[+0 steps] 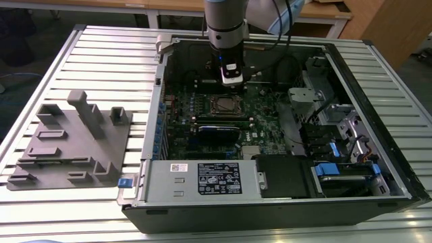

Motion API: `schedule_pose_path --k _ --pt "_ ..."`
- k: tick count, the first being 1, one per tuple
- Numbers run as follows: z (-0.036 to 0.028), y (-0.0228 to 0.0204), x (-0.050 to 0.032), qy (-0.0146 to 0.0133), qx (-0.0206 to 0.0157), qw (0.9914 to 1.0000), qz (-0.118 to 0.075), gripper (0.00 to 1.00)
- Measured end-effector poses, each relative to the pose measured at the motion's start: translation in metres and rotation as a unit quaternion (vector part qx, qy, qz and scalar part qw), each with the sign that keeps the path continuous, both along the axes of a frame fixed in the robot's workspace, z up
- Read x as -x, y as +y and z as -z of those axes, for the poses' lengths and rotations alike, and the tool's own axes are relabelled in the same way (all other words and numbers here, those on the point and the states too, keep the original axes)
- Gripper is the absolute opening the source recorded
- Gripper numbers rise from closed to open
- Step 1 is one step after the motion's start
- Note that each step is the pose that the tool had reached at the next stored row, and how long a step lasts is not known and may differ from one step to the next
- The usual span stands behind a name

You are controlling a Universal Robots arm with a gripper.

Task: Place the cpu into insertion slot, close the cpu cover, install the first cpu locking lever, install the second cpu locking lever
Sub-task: 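Install the first cpu locking lever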

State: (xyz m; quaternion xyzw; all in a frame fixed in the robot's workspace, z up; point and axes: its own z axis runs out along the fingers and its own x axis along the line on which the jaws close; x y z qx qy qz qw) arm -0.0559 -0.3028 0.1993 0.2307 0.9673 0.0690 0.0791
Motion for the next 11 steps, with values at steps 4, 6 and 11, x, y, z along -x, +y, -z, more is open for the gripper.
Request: schedule_pose_path --k 4,6,11 --pt "0.0001 0.0001 0.0 0.0 -0.0002 1.0 0.001 0.11" --pt "0.0001 0.0001 0.0 -0.0005 -0.0001 1.0 0.001 0.11" --pt "0.0003 -0.0003 0.0001 -0.003 -0.0001 1.0 0.0 0.11"
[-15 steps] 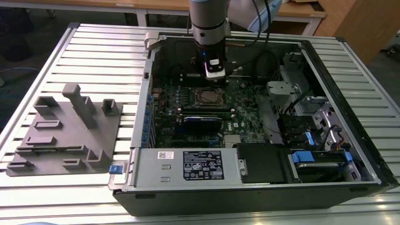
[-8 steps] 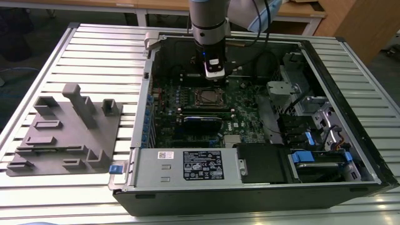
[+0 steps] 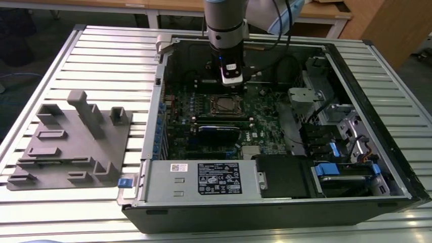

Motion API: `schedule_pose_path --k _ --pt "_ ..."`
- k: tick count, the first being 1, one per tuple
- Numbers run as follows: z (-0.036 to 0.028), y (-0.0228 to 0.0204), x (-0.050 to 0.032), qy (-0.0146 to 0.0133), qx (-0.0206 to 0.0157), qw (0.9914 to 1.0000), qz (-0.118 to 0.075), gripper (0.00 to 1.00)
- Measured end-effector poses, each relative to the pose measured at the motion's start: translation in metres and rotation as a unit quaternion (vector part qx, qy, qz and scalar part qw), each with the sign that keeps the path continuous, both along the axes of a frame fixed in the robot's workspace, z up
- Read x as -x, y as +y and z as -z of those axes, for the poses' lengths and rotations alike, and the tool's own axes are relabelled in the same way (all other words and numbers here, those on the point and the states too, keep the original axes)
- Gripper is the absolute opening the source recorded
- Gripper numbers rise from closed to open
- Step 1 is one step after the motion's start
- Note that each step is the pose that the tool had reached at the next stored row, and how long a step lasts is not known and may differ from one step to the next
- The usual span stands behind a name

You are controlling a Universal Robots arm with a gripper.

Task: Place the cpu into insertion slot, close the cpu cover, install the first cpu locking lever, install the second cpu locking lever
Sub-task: 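Install the first cpu locking lever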

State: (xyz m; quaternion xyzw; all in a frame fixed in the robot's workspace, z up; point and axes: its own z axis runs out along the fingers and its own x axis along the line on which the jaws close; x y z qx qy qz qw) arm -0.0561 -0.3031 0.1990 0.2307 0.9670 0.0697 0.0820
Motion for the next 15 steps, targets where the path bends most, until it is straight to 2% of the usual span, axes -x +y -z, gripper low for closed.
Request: schedule_pose_path --k 6,8,11,15 --pt "0.0 -0.0009 0.0001 -0.0001 0.0002 1.0 0.0 0.11" --pt "0.0 -0.0018 0.0 -0.0001 0.0017 1.0 -0.001 0.11" --pt "0.0 -0.0031 0.0001 0.0 0.007 0.99998 -0.001 0.11" --pt "0.0003 -0.0036 0.0 0.0 0.0163 0.99987 -0.001 0.11"
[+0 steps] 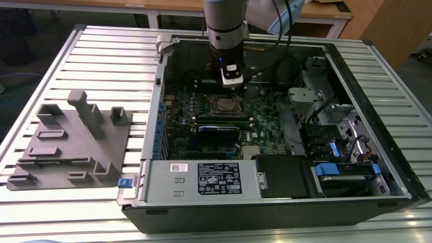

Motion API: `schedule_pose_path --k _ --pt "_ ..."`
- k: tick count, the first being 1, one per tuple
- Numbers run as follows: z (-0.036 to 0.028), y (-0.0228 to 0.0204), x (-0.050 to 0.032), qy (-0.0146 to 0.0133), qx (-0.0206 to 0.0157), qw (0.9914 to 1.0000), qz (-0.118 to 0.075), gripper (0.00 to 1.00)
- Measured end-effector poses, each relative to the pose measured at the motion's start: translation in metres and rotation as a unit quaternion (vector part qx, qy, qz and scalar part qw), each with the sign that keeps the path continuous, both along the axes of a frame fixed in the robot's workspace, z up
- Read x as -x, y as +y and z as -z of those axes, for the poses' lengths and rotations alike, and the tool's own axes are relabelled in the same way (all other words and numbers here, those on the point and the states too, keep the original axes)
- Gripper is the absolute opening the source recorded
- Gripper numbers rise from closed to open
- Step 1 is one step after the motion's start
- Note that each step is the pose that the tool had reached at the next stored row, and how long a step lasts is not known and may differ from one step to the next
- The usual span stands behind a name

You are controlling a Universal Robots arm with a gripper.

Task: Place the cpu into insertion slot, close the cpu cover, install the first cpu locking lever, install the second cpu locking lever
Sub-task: 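Install the first cpu locking lever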

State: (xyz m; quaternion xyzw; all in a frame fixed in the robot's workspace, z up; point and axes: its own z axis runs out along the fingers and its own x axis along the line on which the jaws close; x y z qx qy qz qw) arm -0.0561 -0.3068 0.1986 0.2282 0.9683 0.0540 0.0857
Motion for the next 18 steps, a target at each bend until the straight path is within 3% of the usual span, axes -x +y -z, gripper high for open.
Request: schedule_pose_path --k 4,10,18 --pt "0.0012 0.0 0.0 0.0 0.0051 0.99999 0.0 0.11" --pt "0.0012 0.0 0.0 0.0 0.0051 0.99999 0.0 0.11" --pt "-0.0036 0.0007 0.0 -0.0001 0.0047 0.99999 0.0 0.11"
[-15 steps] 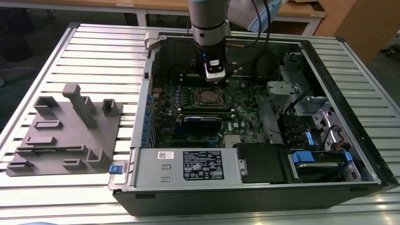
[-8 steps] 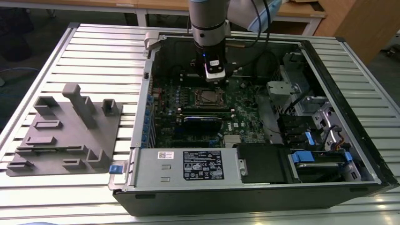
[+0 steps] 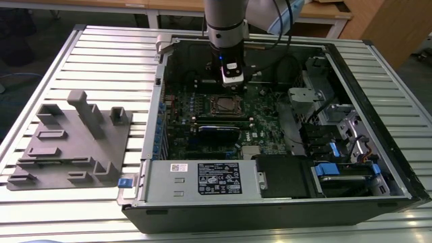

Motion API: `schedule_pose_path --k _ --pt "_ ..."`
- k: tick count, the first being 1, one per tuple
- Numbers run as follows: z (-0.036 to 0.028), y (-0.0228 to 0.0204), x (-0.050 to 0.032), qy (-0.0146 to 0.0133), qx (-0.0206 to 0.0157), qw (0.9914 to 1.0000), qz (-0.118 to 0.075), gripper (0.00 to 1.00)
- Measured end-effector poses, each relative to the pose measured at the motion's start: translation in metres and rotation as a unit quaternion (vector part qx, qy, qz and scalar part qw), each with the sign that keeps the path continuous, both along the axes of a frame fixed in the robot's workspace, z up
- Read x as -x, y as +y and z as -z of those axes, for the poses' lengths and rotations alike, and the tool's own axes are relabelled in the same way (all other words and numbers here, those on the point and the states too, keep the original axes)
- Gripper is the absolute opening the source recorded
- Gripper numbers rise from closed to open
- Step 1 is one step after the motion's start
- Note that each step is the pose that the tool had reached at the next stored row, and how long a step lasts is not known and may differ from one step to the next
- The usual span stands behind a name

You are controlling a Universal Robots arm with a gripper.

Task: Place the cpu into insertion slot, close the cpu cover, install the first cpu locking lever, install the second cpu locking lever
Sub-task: 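Install the first cpu locking lever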

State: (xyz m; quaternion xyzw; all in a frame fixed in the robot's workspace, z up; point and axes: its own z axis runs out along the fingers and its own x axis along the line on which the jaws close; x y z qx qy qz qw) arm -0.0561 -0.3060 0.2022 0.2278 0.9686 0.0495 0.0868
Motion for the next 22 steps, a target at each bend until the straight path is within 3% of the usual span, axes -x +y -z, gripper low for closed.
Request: schedule_pose_path --k 6,13,17,22 --pt "0.0002 0.0034 0.0 0.0 -0.0051 0.99999 0.0 0.11" --pt "0.0004 0.0043 0.0 -0.0007 -0.0174 0.99985 0.0 0.11" --pt "0.0008 0.0041 0.0003 -0.0055 -0.0187 0.99981 0.0 0.11" --pt "0.0011 0.0031 0.0015 -0.006 -0.0187 0.99981 0.0 0.11"
